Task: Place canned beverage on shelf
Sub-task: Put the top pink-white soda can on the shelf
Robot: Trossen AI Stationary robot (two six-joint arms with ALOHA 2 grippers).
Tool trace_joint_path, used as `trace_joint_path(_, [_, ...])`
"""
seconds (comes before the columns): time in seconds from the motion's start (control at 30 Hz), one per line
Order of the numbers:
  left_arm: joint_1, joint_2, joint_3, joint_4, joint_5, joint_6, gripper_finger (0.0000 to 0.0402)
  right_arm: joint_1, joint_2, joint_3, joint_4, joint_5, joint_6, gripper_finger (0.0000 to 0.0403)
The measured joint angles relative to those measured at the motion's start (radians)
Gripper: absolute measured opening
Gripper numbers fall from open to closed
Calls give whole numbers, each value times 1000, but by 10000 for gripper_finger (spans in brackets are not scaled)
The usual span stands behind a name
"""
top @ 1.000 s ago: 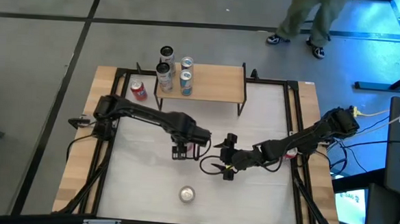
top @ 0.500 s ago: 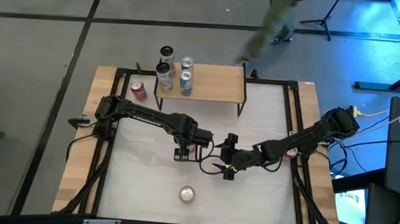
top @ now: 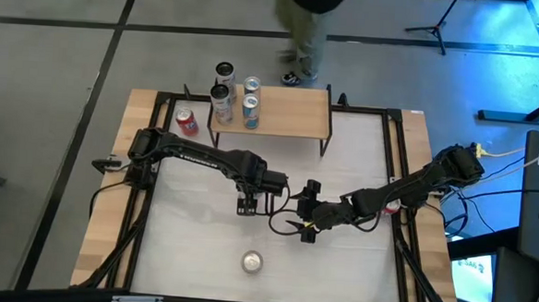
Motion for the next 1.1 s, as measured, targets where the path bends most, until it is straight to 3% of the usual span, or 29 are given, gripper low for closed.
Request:
trace_joint_path(0.43, [0, 0, 0, 3, 49, 0, 327, 0, 7, 0, 3, 0, 0, 341])
trace_joint_path(0.73, [0, 0, 0, 2, 48, -1, 381, 0, 30, 0, 9, 0, -3, 341])
trace_joint_path(0.9, [-3, -9, 0, -43, 42, -31, 388, 0, 30, 0, 12, 0, -3, 341])
trace_joint_path(1.0, [-20, -44, 0, -84, 4, -57, 389, 0, 30, 0, 14, 0, -4, 341])
trace_joint_path(1.1, [-61, -103, 0, -120, -98, -104, 389, 0, 30, 0, 19, 0, -4, 341])
